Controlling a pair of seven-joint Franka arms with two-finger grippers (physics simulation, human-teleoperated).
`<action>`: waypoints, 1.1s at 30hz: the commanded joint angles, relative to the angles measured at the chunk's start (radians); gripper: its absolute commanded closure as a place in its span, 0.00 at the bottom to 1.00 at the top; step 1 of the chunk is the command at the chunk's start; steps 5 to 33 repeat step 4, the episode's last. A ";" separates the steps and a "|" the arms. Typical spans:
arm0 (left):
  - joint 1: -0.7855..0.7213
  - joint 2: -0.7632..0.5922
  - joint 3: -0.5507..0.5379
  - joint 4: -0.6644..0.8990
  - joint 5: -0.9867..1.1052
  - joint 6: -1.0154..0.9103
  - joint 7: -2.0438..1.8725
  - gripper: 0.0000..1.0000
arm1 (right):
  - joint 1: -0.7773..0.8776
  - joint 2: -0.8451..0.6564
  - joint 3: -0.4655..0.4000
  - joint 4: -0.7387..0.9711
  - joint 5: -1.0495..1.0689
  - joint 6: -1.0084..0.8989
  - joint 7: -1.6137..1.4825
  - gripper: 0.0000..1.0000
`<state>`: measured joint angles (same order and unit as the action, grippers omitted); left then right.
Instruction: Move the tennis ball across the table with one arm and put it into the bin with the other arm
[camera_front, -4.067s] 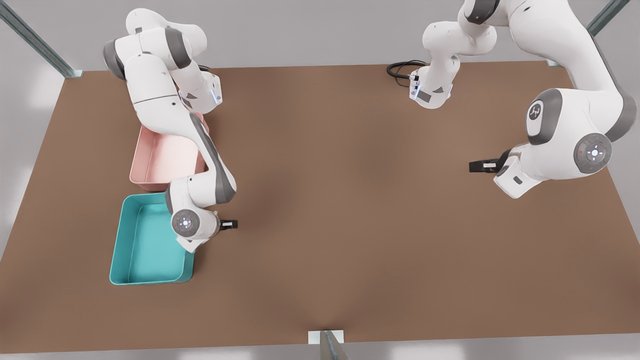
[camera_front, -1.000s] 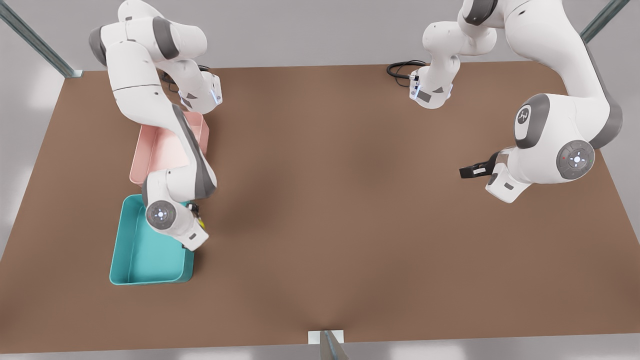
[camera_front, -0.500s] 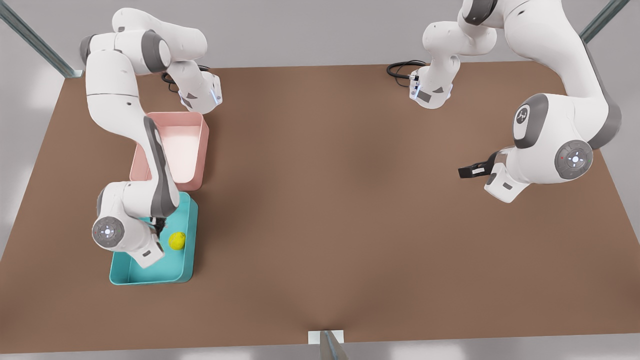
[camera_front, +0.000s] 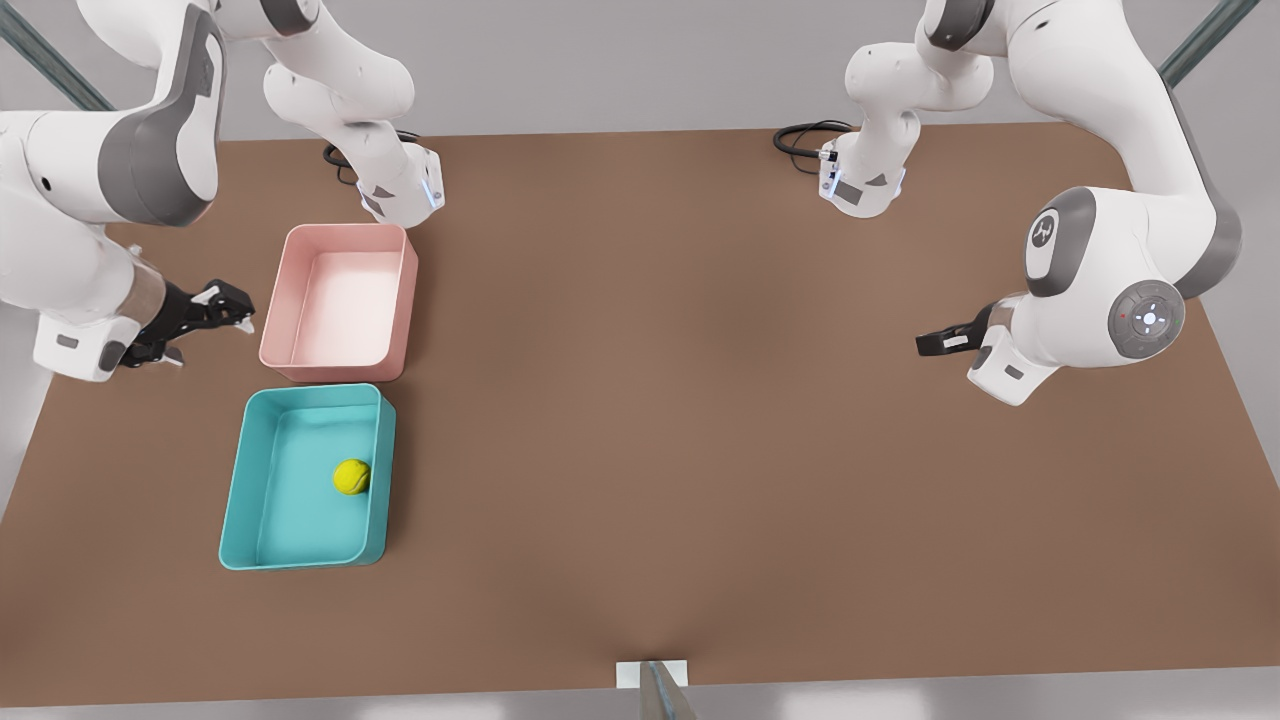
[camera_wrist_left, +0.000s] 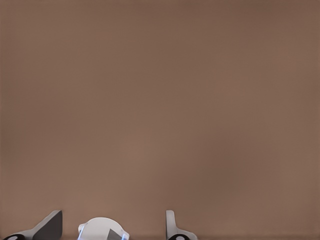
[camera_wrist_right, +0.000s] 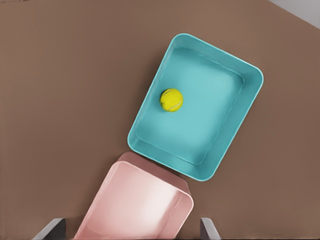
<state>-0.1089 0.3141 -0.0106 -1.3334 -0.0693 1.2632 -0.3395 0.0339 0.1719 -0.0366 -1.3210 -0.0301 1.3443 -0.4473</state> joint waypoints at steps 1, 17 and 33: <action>0.000 -0.001 0.000 0.000 0.000 -0.001 -0.001 0.00 | -0.002 -0.011 0.000 -0.015 0.007 -0.030 0.648 0.00; 0.000 -0.001 0.000 0.000 0.000 -0.001 -0.001 0.00 | -0.003 -0.022 0.000 -0.038 0.009 -0.013 0.645 0.00; 0.000 -0.001 0.000 0.000 0.000 -0.001 -0.001 0.00 | -0.003 -0.022 0.000 -0.038 0.009 -0.013 0.645 0.00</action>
